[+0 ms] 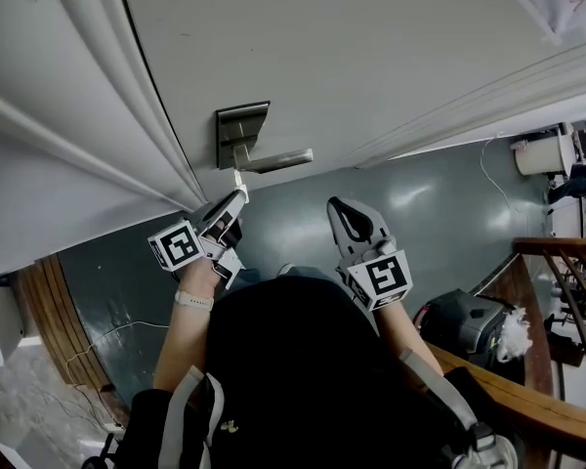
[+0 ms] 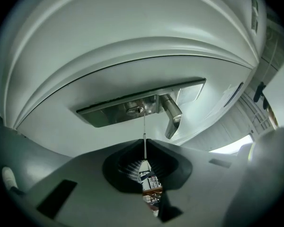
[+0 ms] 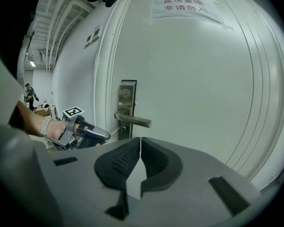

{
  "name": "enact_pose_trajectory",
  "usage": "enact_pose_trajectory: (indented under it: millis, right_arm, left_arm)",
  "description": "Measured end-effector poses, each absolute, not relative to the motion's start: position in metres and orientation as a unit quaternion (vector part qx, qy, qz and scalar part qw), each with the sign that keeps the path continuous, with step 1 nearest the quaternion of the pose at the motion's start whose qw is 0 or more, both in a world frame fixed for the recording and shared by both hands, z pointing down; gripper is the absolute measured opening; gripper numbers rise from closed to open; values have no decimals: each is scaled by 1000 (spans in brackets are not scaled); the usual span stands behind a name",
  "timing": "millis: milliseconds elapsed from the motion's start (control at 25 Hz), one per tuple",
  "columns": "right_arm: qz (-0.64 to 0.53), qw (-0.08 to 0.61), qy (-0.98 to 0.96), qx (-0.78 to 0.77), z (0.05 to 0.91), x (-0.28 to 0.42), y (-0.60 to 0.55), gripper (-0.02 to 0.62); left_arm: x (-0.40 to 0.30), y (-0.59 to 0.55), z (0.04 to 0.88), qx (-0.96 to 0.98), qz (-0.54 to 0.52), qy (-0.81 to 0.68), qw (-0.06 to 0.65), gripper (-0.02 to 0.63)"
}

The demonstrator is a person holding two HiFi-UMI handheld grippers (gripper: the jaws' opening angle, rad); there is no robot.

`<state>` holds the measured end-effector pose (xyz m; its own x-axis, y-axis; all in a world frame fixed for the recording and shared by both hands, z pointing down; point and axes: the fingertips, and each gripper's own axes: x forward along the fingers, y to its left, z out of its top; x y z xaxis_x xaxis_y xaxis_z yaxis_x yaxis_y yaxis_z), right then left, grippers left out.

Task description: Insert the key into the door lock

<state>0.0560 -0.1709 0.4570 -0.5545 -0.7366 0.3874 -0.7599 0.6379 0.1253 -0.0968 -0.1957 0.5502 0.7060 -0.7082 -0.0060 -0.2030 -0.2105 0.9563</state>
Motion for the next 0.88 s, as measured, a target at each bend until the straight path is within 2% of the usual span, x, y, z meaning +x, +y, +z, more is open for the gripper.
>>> enact_pose_trajectory:
  millis: [880]
  right_arm:
    - [32,206,-874,440,457,64,-172,18]
  left_arm:
    - [-92,-210,556,706,-269,-281,591,25]
